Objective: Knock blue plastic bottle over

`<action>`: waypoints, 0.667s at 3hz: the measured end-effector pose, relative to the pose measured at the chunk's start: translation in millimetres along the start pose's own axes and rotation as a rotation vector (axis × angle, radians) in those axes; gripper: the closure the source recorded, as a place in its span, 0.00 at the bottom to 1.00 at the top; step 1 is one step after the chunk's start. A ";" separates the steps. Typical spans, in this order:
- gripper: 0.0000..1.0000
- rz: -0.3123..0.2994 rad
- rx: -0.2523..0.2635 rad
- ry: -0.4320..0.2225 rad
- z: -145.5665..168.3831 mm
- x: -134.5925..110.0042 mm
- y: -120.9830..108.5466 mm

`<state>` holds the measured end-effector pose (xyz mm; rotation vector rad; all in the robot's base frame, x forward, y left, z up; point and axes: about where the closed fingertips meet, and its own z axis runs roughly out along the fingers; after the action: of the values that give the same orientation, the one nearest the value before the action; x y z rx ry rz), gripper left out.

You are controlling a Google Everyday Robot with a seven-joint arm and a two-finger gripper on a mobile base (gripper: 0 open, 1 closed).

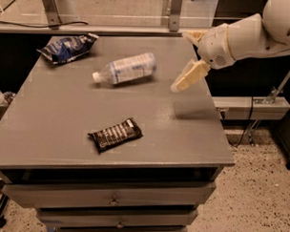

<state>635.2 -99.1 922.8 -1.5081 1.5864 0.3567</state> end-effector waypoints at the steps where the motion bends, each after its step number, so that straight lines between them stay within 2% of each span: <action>1: 0.00 0.018 -0.031 -0.041 -1.2 5.8 -8.7; 2: 0.00 0.065 -0.046 -0.104 -24.7 12.1 -27.1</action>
Offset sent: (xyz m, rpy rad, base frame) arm 0.0317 -0.0808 0.0658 0.2338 0.0534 0.0310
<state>651.7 -130.8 937.4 -1.4516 1.5571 0.5039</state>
